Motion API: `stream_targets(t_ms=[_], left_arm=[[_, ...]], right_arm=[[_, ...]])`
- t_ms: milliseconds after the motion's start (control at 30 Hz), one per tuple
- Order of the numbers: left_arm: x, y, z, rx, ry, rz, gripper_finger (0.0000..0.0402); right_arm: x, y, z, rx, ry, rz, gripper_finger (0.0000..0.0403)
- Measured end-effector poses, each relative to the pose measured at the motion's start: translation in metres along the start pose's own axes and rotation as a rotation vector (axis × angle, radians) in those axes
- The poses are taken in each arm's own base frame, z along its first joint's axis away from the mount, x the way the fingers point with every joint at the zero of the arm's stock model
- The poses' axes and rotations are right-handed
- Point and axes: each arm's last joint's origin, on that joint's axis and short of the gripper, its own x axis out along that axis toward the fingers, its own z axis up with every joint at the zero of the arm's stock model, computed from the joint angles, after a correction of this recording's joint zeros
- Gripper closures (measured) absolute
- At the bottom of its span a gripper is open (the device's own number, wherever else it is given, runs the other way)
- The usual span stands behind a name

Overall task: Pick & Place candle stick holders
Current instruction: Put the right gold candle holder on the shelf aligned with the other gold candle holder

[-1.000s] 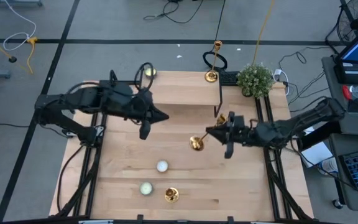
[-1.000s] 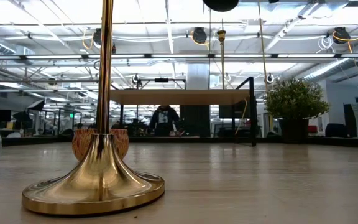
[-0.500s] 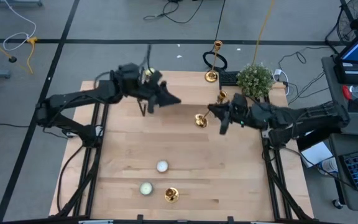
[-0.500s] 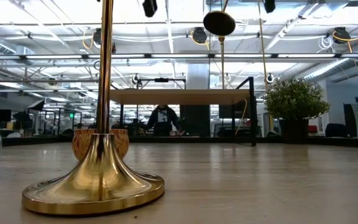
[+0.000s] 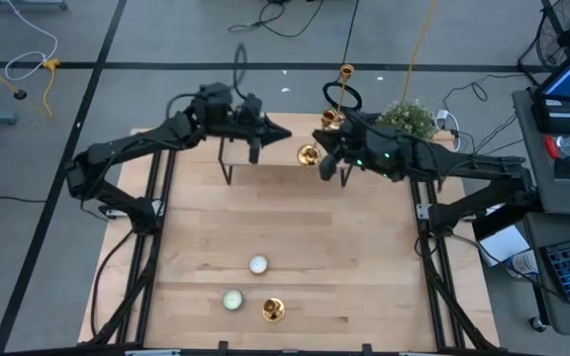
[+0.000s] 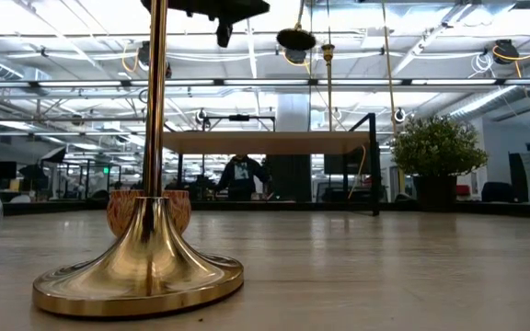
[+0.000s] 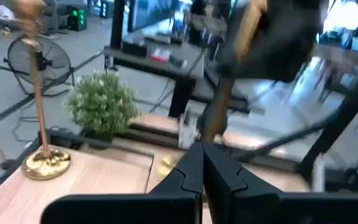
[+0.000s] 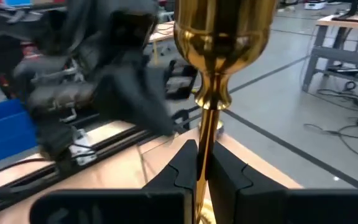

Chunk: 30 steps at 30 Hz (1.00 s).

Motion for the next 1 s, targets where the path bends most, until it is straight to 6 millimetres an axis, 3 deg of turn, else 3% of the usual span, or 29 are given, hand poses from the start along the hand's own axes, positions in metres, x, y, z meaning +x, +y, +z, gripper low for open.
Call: stream_targets(t_ms=[133, 267, 667, 800, 1000], left_arm=[[0.010, -0.005, -0.006, 0.166, 0.018, 0.063, 0.0396], [0.014, -0.013, -0.005, 0.220, 0.003, 0.098, 0.0380], [0.016, -0.012, -0.001, 0.159, -0.055, 0.139, 0.0214], [0.023, -0.009, -0.005, 0.126, -0.054, 0.131, 0.0189], [0.041, -0.002, -0.019, 0.026, -0.015, 0.022, 0.0188]], right_arm=[[0.014, -0.008, 0.002, 0.016, 0.021, -0.017, 0.0391], [0.021, -0.017, 0.003, 0.030, 0.038, 0.012, 0.0391], [0.023, -0.022, 0.004, 0.058, 0.048, 0.048, 0.0391], [0.023, -0.021, 0.004, 0.061, 0.046, 0.067, 0.0391], [0.022, -0.018, 0.003, 0.042, 0.051, 0.079, 0.0391]])
